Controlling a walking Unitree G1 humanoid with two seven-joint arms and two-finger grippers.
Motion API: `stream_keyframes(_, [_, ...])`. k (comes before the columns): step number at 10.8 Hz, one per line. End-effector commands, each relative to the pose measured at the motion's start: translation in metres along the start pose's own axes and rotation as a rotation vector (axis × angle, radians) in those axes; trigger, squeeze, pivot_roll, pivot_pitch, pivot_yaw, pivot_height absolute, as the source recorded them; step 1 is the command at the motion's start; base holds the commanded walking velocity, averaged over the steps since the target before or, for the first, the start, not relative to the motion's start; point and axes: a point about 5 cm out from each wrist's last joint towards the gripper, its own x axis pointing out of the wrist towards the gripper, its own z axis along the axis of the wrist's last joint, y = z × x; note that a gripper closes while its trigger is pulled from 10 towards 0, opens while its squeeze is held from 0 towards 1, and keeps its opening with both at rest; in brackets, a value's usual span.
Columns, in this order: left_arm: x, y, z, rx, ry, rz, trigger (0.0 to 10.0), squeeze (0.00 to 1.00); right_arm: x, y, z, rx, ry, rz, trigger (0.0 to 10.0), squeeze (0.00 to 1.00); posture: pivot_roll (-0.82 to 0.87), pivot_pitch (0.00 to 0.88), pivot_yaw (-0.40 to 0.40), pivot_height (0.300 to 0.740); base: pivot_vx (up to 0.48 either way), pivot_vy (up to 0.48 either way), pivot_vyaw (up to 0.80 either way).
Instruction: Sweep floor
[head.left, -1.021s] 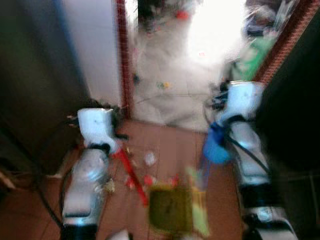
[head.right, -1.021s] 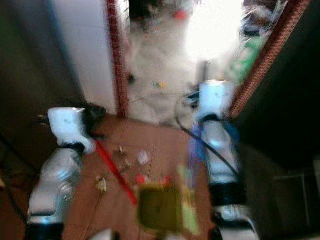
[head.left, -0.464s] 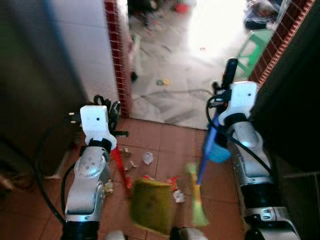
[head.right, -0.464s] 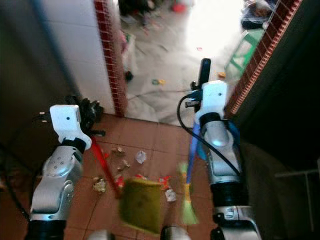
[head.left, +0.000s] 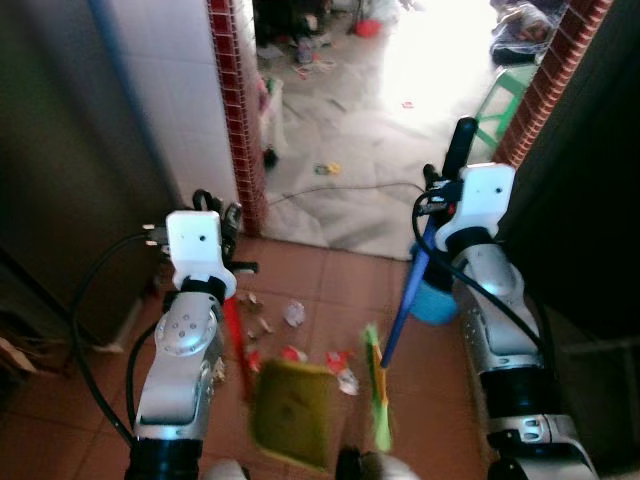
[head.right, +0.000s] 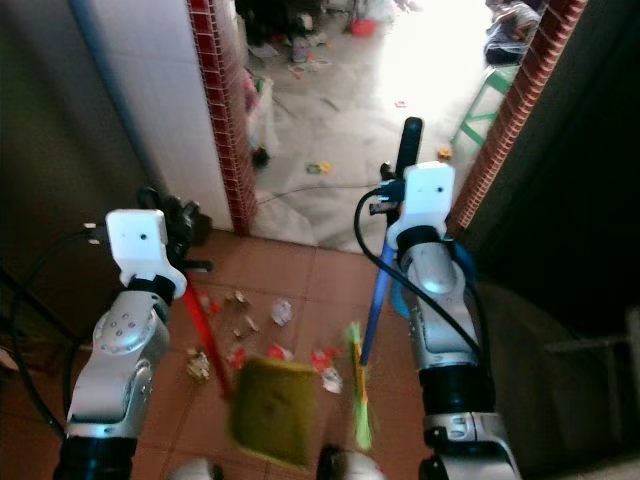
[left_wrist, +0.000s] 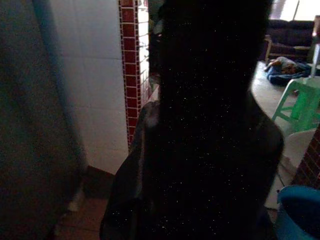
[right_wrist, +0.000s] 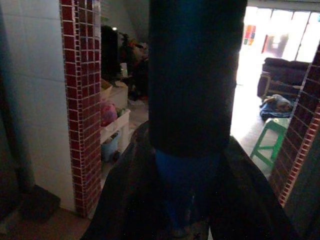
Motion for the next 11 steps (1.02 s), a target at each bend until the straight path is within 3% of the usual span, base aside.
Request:
stream_keyframes(1, [0.006,-0.001,0.013,0.017,-0.079,0.015,10.0,0.00,0.000,-0.003,0.010,-0.001,-0.051,-0.016,10.0,0.00,0.03,0.028,-0.016,0.740,0.000,0.000,0.00])
stream_keyframes(3, [0.013,-0.001,0.012,0.034,-0.087,0.023,10.0,0.00,-0.003,-0.005,0.009,-0.005,-0.043,-0.025,10.0,0.00,0.02,0.047,-0.022,0.740,0.000,0.000,0.00])
stream_keyframes(6, [0.024,-0.016,0.012,0.013,-0.102,0.003,10.0,0.00,-0.004,-0.006,0.008,-0.027,-0.029,-0.026,10.0,0.00,-0.01,0.070,-0.035,0.740,0.000,0.000,0.00])
stream_keyframes(11, [0.028,-0.013,0.010,0.016,-0.111,0.006,10.0,0.00,-0.018,-0.010,0.003,-0.030,-0.013,-0.059,10.0,0.00,-0.02,0.087,-0.001,0.740,0.000,0.000,0.00])
